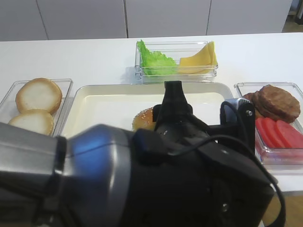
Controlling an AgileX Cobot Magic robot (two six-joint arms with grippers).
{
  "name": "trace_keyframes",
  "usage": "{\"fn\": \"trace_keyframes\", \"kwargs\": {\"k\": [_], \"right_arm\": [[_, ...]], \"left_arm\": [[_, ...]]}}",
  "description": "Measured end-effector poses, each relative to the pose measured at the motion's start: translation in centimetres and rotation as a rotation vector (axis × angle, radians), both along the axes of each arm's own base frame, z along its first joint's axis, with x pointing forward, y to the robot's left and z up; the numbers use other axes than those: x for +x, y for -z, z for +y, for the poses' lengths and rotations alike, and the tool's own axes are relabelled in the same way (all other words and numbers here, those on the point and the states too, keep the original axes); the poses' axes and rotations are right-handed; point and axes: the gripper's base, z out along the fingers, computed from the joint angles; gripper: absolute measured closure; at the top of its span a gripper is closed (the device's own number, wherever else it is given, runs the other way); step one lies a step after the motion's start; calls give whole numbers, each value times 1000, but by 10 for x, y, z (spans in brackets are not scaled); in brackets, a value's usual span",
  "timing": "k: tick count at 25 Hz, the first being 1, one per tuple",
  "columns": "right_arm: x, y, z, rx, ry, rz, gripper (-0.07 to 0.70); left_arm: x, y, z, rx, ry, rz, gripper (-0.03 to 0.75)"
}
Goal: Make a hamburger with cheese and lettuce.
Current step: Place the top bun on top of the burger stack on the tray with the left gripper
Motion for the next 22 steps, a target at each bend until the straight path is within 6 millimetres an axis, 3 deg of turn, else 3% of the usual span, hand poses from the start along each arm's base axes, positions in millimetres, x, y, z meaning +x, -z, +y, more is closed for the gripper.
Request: {"fn": "trace_keyframes", "kwargs": {"k": [22], "right_arm": [[0,0,0,0,0,0,484]], "left_arm": [[8,2,-1,-77,-2,16,412]]}}
